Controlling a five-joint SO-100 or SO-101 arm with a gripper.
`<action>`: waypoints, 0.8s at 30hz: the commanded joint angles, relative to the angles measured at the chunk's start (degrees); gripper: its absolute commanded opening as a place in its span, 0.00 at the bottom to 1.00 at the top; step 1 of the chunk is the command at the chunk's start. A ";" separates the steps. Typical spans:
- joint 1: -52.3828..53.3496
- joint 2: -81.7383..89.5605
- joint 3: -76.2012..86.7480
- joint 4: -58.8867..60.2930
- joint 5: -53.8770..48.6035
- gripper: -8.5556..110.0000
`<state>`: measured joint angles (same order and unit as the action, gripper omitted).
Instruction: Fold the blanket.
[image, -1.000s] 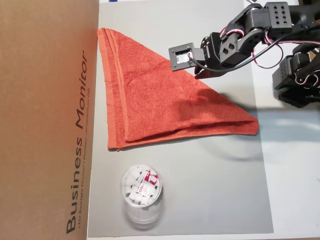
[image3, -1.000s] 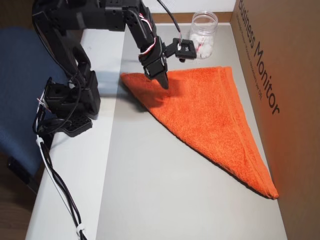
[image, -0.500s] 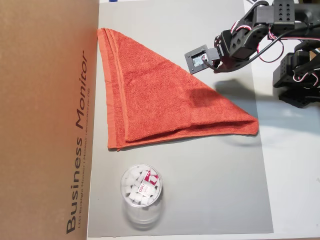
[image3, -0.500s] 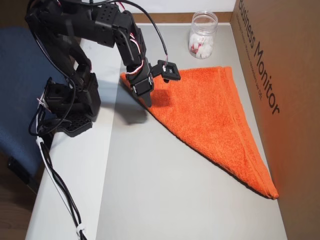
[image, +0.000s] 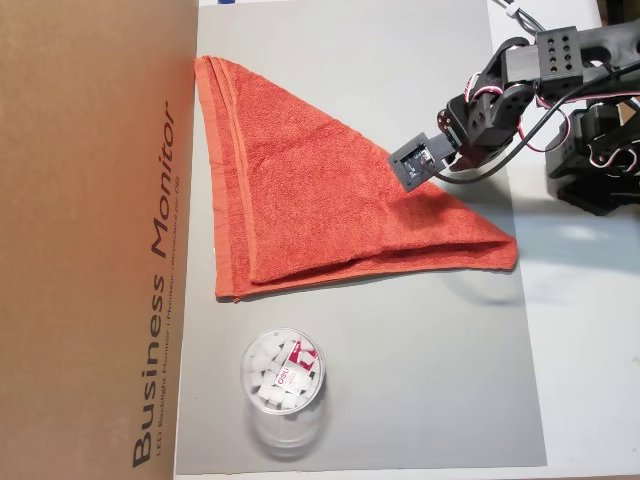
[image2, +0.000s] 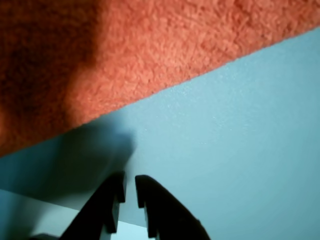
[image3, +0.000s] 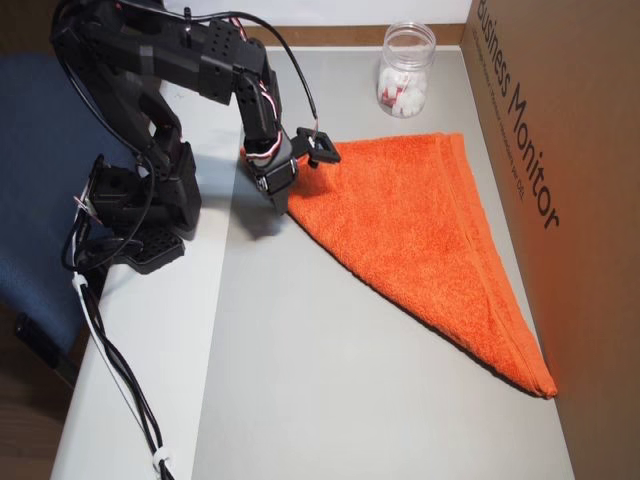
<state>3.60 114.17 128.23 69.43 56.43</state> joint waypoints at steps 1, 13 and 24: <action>-0.53 1.14 0.44 -0.44 -0.26 0.07; -3.16 -2.37 7.73 -18.46 -0.26 0.07; -9.49 -8.35 6.50 -26.46 0.62 0.07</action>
<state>-4.31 106.35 136.14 45.18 56.78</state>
